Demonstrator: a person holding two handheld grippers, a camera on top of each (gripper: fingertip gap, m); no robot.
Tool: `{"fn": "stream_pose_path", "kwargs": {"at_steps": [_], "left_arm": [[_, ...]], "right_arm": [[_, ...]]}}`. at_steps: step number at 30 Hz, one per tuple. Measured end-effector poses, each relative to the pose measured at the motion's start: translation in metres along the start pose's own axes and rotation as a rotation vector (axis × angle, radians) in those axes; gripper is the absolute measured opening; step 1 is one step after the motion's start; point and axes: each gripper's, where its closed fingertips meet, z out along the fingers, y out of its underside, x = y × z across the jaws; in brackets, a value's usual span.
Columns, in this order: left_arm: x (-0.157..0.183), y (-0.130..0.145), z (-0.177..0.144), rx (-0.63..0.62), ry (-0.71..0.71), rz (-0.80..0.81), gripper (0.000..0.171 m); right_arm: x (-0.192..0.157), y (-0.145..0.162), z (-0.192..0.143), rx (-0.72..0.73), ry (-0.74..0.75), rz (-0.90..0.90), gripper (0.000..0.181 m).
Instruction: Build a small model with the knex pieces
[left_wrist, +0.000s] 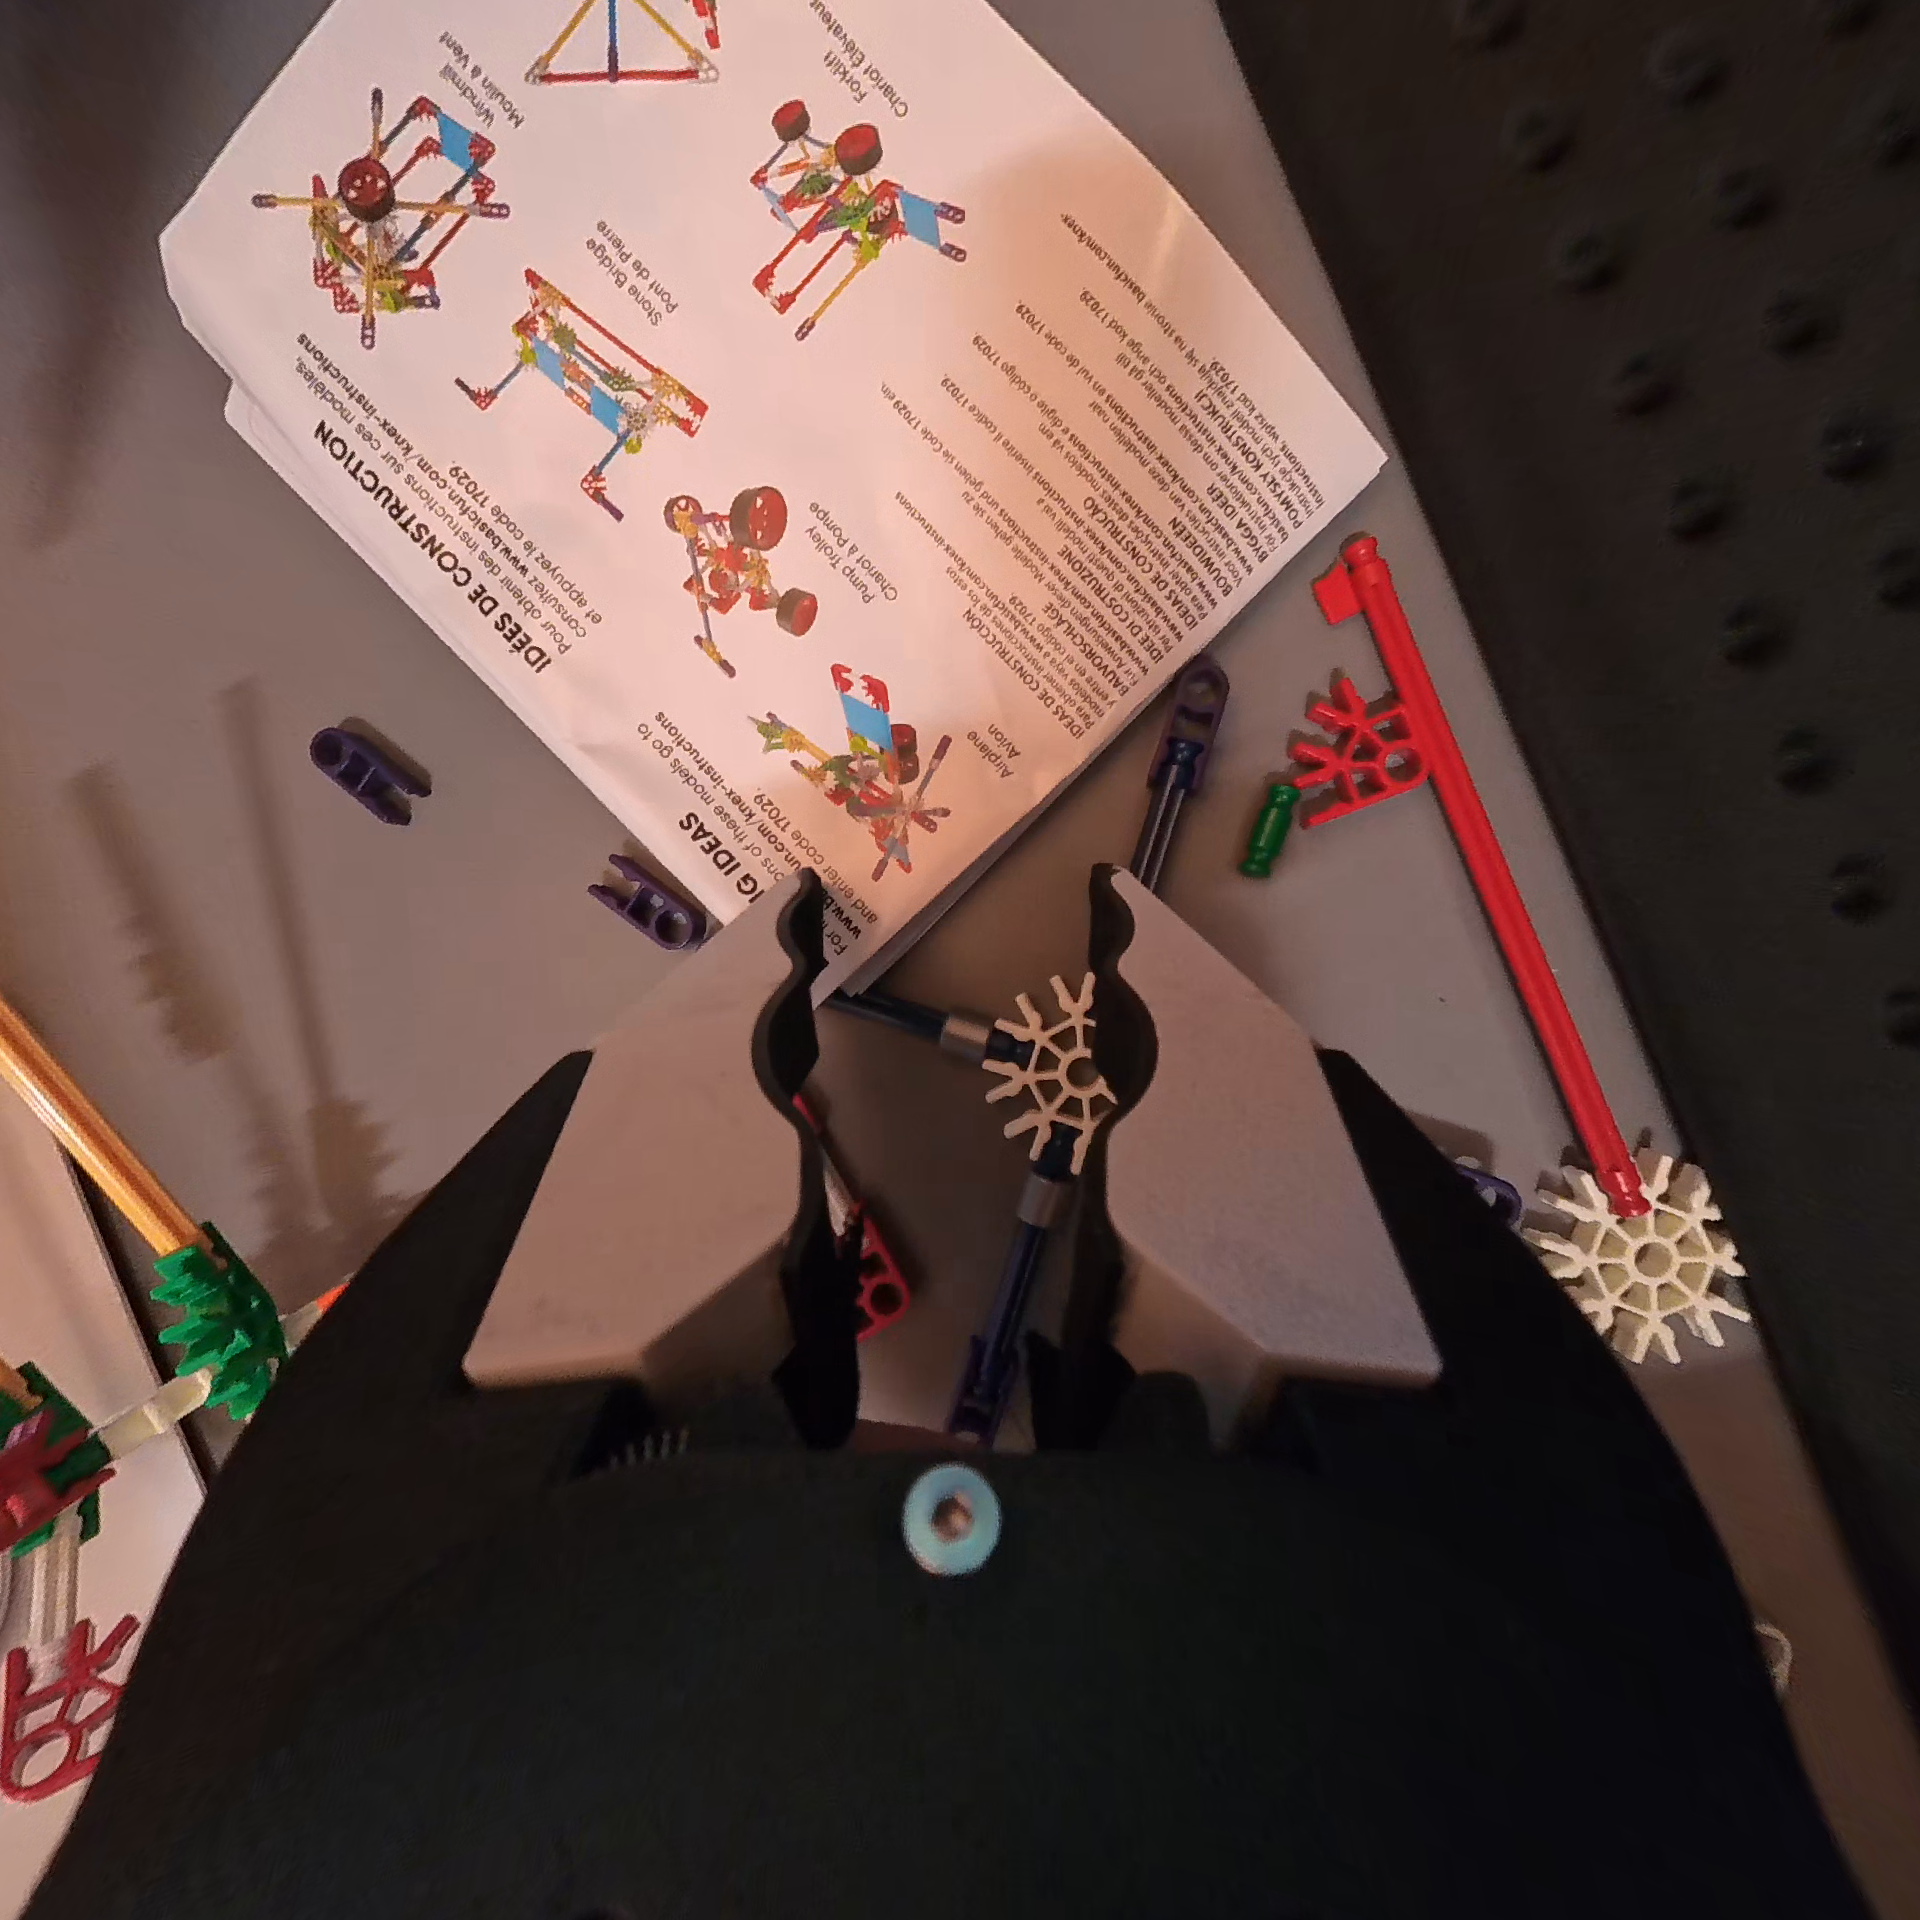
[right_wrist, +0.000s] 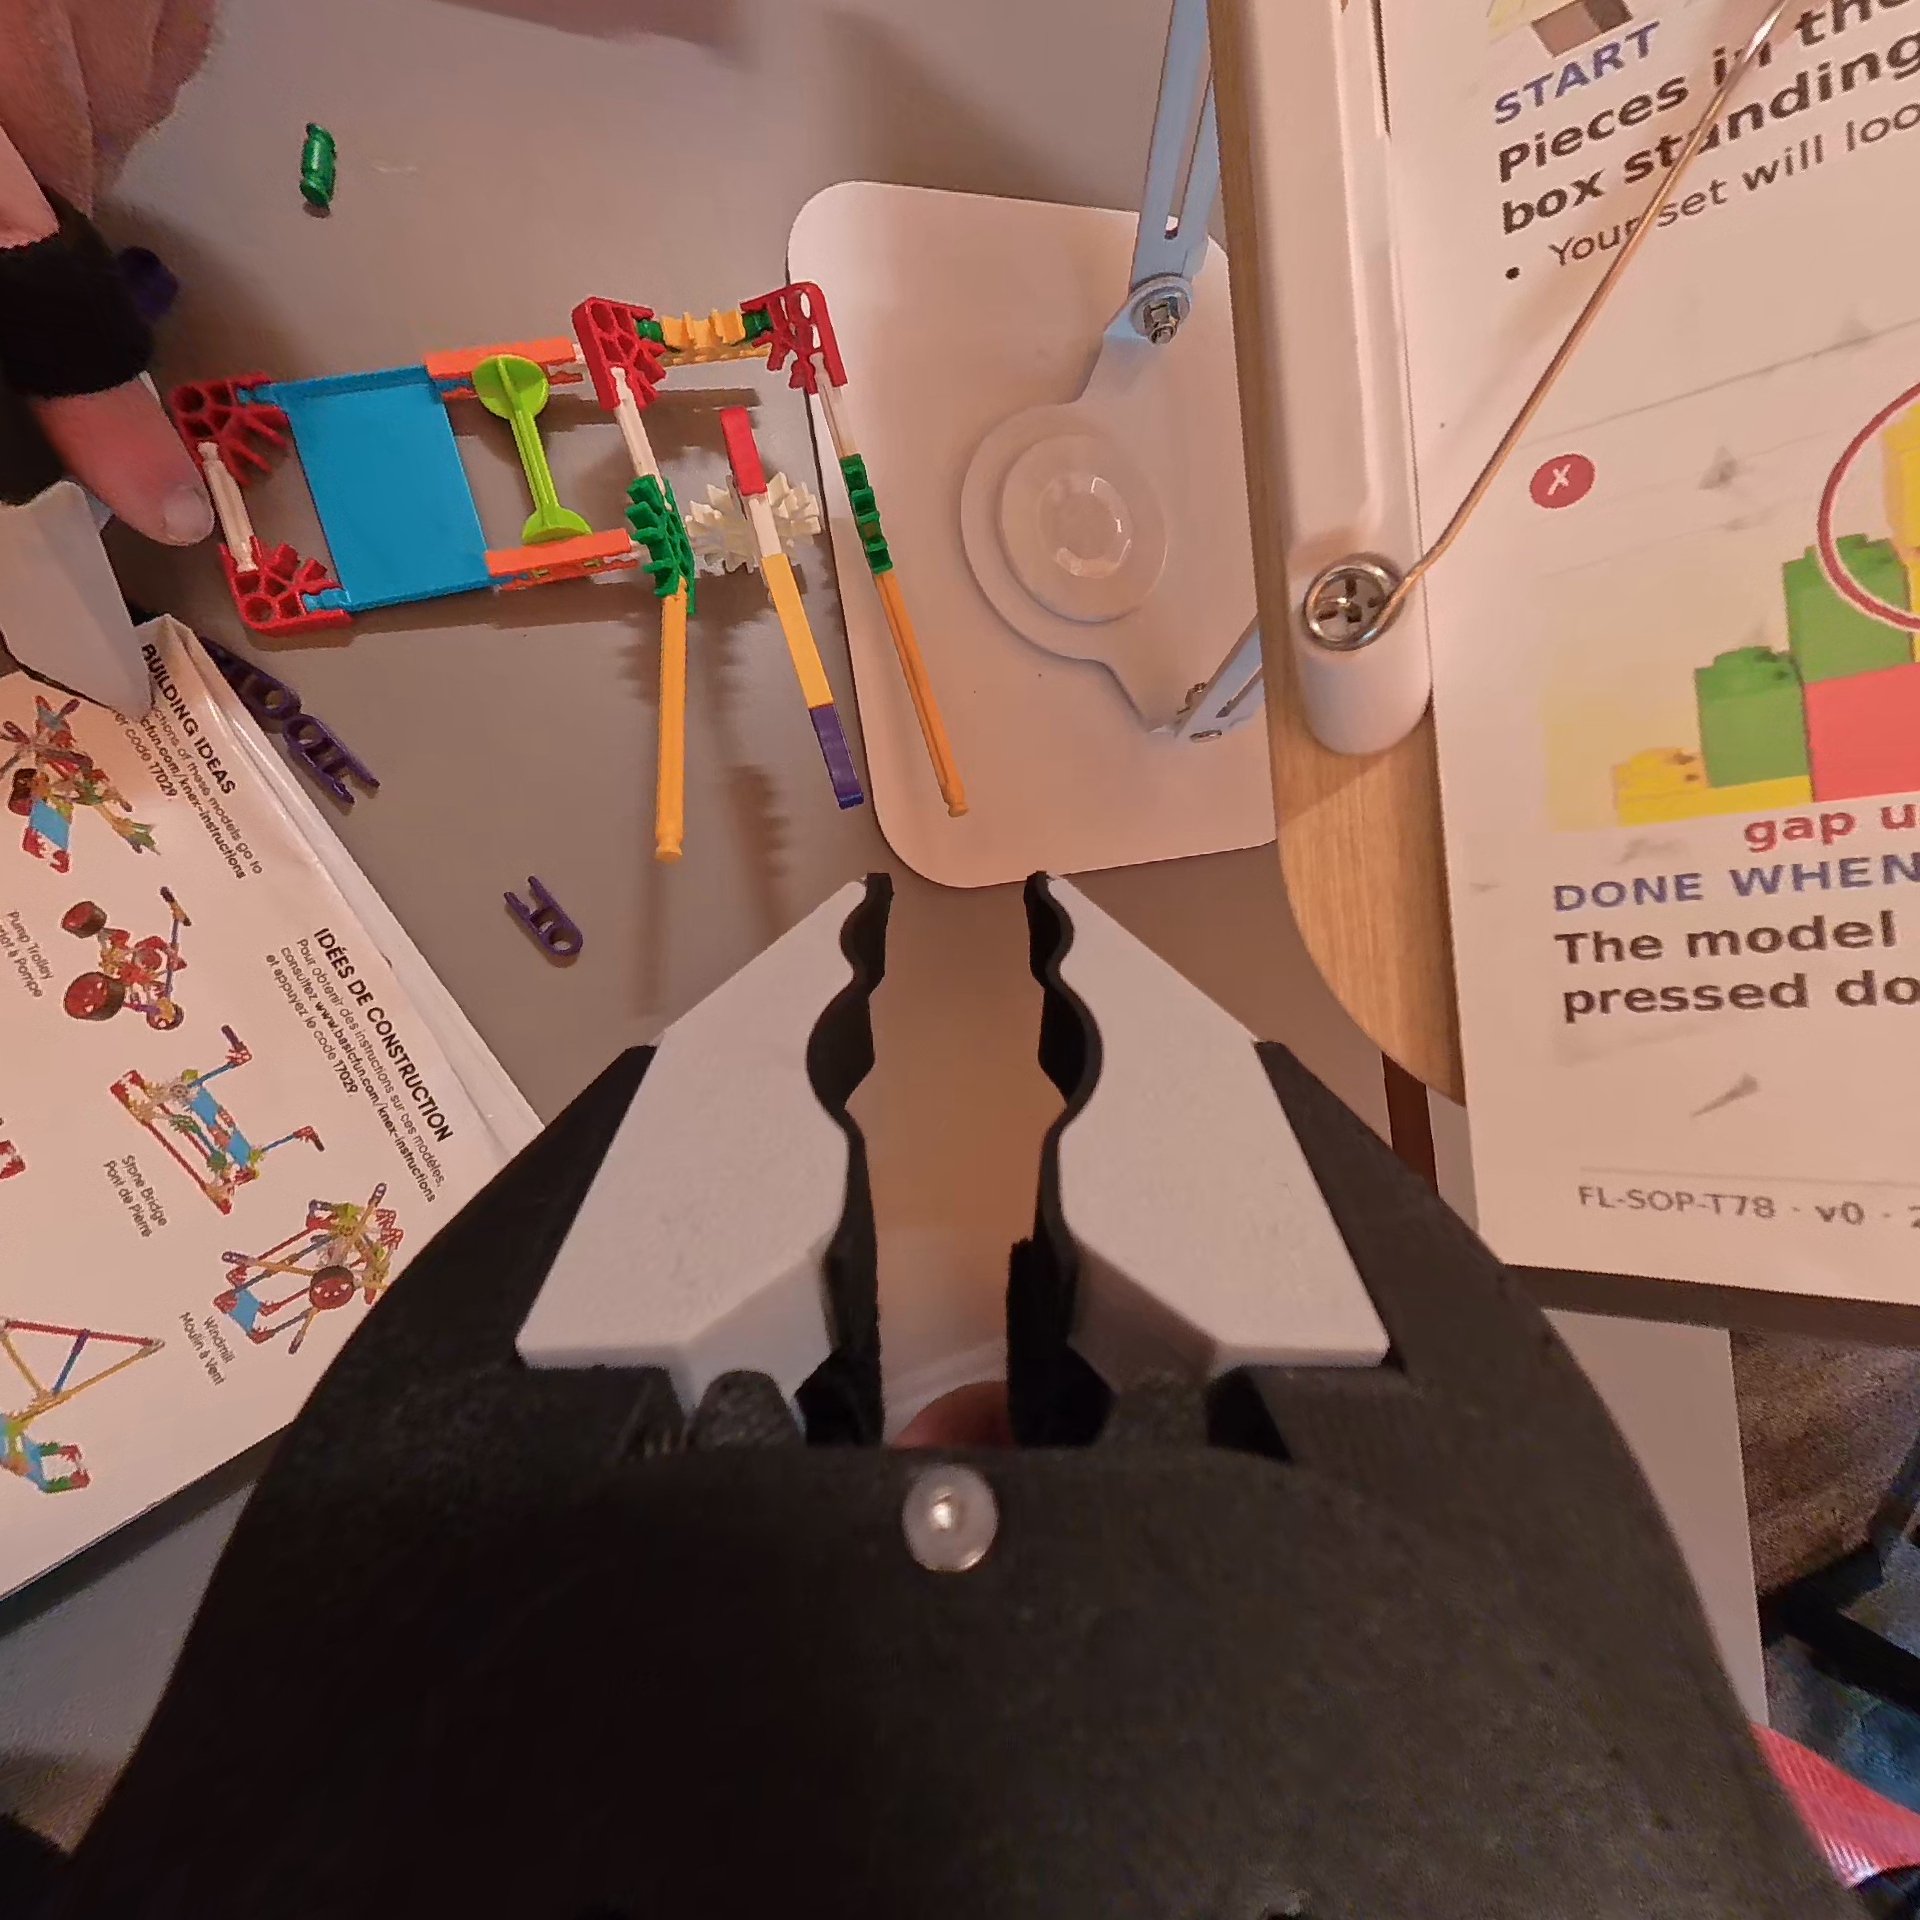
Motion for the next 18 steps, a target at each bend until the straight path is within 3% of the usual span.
{"fn": "stream_pose_path", "kwargs": {"at_steps": [18], "left_arm": [[0.0018, 0.0011, 0.0021, 0.001, 0.002, 0.001, 0.05]], "right_arm": [[-0.0001, -0.0002, 0.0004, -0.001, 0.0, -0.001, 0.025]]}}
